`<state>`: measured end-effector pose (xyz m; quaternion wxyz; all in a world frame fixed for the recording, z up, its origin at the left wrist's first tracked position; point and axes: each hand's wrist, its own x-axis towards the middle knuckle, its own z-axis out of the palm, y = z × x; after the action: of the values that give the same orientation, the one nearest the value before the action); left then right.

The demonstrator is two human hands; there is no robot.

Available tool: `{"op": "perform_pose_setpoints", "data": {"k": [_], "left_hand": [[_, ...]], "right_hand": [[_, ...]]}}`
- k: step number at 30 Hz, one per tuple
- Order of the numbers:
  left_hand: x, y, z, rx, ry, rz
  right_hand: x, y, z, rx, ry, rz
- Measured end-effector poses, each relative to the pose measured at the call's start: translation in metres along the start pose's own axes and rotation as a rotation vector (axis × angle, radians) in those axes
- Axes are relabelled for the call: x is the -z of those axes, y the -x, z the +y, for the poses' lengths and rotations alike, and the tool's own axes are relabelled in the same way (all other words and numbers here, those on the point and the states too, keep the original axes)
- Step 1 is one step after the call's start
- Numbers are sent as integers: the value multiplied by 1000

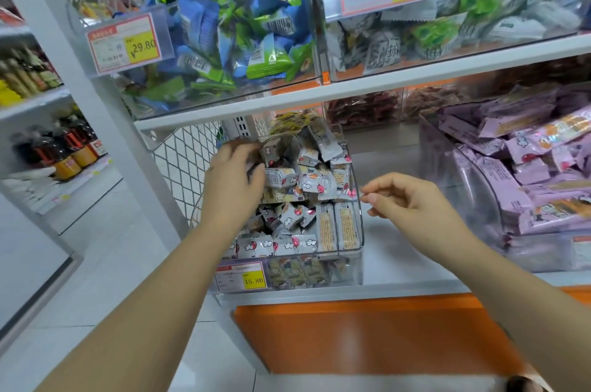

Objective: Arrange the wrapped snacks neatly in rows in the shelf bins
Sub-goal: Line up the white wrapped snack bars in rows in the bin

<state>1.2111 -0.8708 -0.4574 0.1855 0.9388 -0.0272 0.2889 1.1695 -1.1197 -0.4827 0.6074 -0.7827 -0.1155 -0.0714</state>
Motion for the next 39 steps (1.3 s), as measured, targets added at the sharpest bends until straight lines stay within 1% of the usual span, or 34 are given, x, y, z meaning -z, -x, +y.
{"op": "perform_pose_setpoints", "data": {"k": [1,2,3,4,6,8,14,17,21,26,29,32,35,37,39], "left_hand": [[4,9,8,-108,71,-7],[8,18,17,-202,125,-67],[10,25,24,-270,148,-177],[9,31,29,-303,151,-316],[3,37,36,-308,132,-578],[-5,40,41,-303,78,-728],[-23,35,59,-259,-38,-911],[-31,31,62,-186,-12,-999],[-31,30,59,-141,118,-956],[-20,36,50,-160,258,-805],[-19,41,47,-225,221,-719],[-25,47,50,-290,127,-580],[-25,48,56,-318,48,-433],[-22,47,59,-329,24,-355],[-18,47,60,-347,41,-311]], "right_hand": [[1,0,0,-9,-5,5],[1,0,0,-16,-7,7],[1,0,0,-20,-7,10],[2,0,0,-23,-7,12],[2,1,-1,-28,-4,15],[1,2,-1,-38,-2,11],[2,5,-1,-47,19,-18],[2,5,0,-58,24,-30],[0,5,1,-57,39,-45],[1,3,0,-44,33,-47],[0,4,1,-42,33,-55],[-2,5,0,-43,31,-66],[-3,6,0,-42,31,-70],[-3,6,0,-45,28,-71],[-2,5,0,-53,27,-66]]}}
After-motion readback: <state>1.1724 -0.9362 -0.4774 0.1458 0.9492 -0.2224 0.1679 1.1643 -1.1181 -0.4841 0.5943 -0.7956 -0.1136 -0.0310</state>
